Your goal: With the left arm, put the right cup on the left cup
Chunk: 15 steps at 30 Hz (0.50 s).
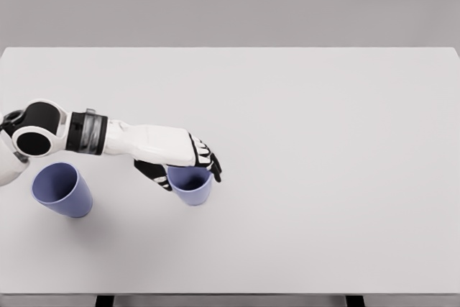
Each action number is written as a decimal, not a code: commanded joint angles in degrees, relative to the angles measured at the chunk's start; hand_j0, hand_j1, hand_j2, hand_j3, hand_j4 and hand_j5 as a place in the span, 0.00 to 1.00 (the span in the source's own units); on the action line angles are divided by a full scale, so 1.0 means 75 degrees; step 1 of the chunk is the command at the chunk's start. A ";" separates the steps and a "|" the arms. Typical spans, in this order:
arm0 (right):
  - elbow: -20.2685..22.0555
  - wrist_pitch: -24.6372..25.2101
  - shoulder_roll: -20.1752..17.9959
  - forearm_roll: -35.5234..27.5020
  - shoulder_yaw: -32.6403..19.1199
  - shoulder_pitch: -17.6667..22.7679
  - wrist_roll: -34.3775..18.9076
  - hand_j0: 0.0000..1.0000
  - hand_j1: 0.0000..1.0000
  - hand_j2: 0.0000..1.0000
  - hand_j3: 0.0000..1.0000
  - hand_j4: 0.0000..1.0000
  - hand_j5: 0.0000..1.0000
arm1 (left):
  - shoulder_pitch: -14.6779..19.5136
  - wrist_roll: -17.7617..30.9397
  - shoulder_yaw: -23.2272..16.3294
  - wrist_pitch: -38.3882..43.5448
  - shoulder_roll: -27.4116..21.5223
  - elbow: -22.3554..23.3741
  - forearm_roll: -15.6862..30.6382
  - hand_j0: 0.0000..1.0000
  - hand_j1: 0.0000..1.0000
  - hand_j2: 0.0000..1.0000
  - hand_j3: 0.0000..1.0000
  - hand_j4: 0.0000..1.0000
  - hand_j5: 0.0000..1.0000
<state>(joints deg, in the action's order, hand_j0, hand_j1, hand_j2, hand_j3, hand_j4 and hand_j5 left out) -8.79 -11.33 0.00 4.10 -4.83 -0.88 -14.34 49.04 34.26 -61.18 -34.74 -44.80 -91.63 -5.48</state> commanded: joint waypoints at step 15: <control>0.0000 -0.0001 0.0000 0.0004 -0.0001 0.0000 0.0002 1.00 1.00 1.00 1.00 1.00 1.00 | 0.0094 0.0015 0.0716 -0.0034 -0.1234 -0.0790 0.1082 0.44 0.44 0.44 0.44 0.44 0.44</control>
<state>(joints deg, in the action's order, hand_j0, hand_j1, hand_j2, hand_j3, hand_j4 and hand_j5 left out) -8.79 -11.33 0.00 4.11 -4.82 -0.88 -14.34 49.75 34.39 -56.36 -35.15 -53.12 -96.91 1.45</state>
